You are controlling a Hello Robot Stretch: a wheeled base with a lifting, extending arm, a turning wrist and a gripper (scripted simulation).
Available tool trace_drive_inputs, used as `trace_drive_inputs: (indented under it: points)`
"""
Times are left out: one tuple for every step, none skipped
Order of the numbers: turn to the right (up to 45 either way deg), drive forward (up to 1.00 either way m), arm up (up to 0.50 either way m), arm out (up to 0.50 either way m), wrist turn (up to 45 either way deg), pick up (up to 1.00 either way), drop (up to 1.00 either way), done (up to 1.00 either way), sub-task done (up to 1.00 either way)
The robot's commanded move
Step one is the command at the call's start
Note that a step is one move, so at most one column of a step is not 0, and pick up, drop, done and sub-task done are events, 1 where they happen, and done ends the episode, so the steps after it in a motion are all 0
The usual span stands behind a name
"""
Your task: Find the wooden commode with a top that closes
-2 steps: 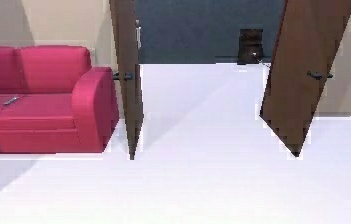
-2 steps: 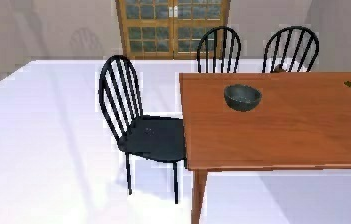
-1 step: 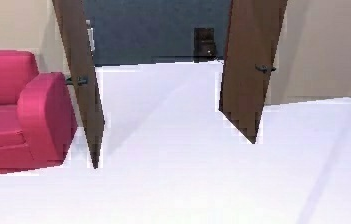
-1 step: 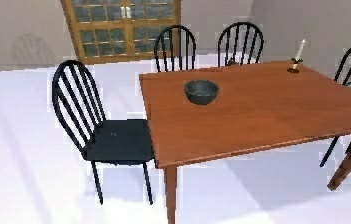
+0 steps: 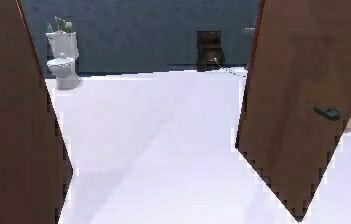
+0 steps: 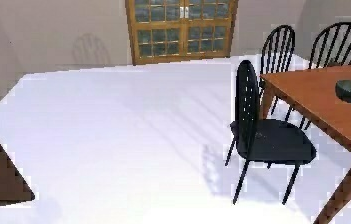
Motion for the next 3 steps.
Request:
trace_drive_inputs:
  points:
    - [0.0, 1.00, 0.00, 0.00, 0.0, 0.00, 0.00, 0.00, 0.00]
    - [12.0, 0.00, 0.00, 0.00, 0.0, 0.00, 0.00, 0.00, 0.00]
    - [3.0, 0.00, 0.00, 0.00, 0.0, 0.00, 0.00, 0.00, 0.00]
